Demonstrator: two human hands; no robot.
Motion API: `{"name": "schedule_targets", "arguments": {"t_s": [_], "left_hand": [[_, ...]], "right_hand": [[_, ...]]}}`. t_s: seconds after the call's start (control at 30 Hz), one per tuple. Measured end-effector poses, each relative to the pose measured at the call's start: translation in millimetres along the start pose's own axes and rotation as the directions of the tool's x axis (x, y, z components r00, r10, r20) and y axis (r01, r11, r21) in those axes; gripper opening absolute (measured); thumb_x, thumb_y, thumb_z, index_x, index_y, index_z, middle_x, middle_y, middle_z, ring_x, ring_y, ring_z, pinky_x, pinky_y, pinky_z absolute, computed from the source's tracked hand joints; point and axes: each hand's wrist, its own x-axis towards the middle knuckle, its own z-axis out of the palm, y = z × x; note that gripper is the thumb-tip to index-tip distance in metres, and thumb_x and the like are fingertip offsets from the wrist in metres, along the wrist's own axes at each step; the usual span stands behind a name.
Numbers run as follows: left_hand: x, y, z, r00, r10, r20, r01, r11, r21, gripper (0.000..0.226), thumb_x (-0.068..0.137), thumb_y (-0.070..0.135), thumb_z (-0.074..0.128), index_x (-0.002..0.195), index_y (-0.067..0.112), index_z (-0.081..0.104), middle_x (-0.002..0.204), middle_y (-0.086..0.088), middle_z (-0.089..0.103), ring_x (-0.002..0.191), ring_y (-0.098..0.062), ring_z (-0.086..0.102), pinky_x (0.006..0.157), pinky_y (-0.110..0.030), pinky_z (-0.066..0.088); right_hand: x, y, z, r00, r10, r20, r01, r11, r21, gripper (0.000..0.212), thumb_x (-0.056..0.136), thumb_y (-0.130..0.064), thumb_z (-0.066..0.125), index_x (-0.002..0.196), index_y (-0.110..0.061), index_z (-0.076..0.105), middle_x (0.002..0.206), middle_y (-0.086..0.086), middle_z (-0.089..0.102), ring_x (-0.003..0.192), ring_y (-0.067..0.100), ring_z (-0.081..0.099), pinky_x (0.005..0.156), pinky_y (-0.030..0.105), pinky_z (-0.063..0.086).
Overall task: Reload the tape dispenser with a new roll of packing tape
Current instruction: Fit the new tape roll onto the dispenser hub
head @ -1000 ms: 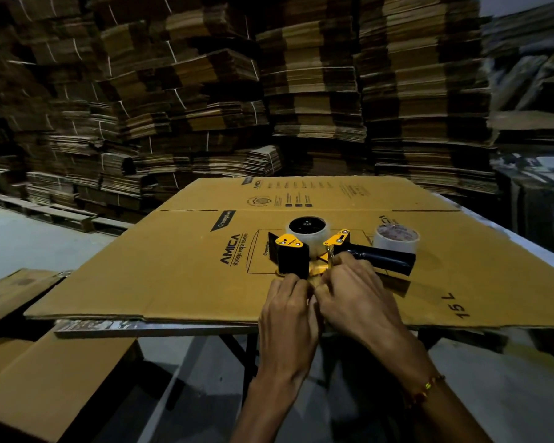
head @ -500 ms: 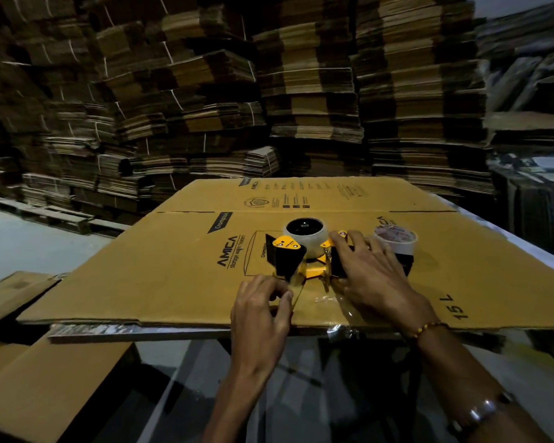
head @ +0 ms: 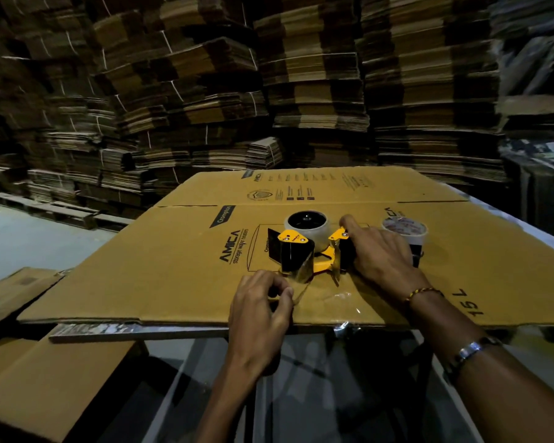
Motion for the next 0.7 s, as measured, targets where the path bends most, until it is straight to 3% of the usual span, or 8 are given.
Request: {"name": "schedule_targets", "arguments": {"t_s": [0.13,0.23,0.37,0.47,0.7], "left_hand": [[15.5,-13.9,-6.7,0.997,-0.071,-0.012,0.071,0.997,0.025,0.008,0.091,0.017,0.066,0.083,0.018,0.066,0.086,0.008,0.064,0.087,-0.016,0.06,0.076,-0.042,0.053],[30.9,-17.9,-8.1,0.989,-0.145,0.007,0.145,0.989,0.015,0.01,0.092,0.02,0.065,0.083,0.023,0.063,0.087,0.006,0.066,0.084,-0.017,0.065,0.076,-0.046,0.056],[40.6,-18.3,-7.6,0.987,-0.162,0.013,0.162,0.987,0.014,0.009,0.092,0.017,0.066,0.085,0.021,0.065,0.088,0.005,0.067,0.086,-0.014,0.064,0.079,-0.043,0.056],[34.9,-18.7,-9.6,0.988,-0.151,0.035,0.15,0.988,0.019,0.008,0.093,0.017,0.066,0.086,0.021,0.065,0.089,0.005,0.066,0.088,-0.015,0.062,0.079,-0.04,0.054],[3.4,-2.5,-5.2,1.0,-0.001,-0.028,0.002,0.999,0.049,0.011,0.092,0.012,0.066,0.084,0.019,0.062,0.084,0.02,0.053,0.088,-0.014,0.052,0.07,-0.025,0.046]], "right_hand": [[3.2,3.4,1.9,1.0,-0.006,0.007,0.006,1.0,-0.01,0.044,0.091,-0.012,0.059,0.126,-0.024,0.034,0.08,0.002,0.058,0.069,0.027,0.053,0.053,0.033,0.034],[4.8,5.3,3.8,1.0,-0.008,0.002,0.008,1.0,-0.022,0.044,0.092,-0.015,0.06,0.126,-0.025,0.034,0.077,0.001,0.055,0.066,0.026,0.051,0.046,0.031,0.024],[4.7,7.8,4.5,0.999,-0.037,0.009,0.037,0.999,0.009,0.044,0.092,-0.023,0.062,0.126,-0.026,0.034,0.084,0.004,0.064,0.071,0.026,0.057,0.053,0.033,0.032],[4.5,7.7,5.0,0.999,-0.036,-0.012,0.036,0.999,0.005,0.042,0.093,-0.025,0.062,0.124,-0.026,0.035,0.081,0.004,0.062,0.069,0.026,0.055,0.053,0.032,0.029],[3.0,5.6,7.2,0.998,-0.037,-0.047,0.037,0.999,-0.003,0.037,0.094,-0.017,0.056,0.124,-0.024,0.035,0.072,-0.001,0.053,0.065,0.024,0.05,0.052,0.032,0.028]]}}
